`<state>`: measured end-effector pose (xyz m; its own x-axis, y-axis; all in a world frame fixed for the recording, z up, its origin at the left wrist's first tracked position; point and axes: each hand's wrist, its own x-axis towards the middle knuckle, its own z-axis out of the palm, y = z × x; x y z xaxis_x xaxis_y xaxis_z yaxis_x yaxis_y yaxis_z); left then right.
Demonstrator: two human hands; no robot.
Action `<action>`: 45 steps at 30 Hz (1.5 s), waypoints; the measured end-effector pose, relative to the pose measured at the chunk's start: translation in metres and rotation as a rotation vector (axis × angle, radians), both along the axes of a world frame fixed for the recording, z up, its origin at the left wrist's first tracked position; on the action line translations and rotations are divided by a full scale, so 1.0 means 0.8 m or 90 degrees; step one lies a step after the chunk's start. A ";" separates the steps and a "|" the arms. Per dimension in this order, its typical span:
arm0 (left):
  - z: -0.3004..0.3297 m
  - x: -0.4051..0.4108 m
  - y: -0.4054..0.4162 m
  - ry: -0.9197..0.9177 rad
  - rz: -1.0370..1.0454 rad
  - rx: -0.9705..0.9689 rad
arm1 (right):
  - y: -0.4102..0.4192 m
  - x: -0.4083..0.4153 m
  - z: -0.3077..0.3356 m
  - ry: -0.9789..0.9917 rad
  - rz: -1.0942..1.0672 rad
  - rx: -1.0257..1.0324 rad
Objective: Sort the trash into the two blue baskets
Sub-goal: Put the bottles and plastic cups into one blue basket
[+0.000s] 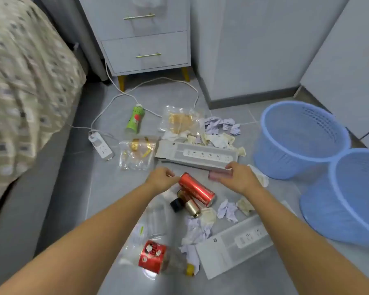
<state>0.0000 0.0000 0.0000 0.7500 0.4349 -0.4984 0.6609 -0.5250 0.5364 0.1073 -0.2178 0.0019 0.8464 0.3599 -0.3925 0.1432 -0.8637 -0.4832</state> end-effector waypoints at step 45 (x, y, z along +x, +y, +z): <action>-0.140 0.030 -0.078 0.180 -0.149 0.159 | -0.097 0.017 -0.063 0.136 -0.116 0.153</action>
<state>0.0239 -0.0628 -0.1122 0.6917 0.4030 -0.5993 0.6117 -0.7681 0.1895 0.1207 -0.2957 -0.0487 0.8132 0.3148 -0.4895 -0.1279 -0.7239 -0.6779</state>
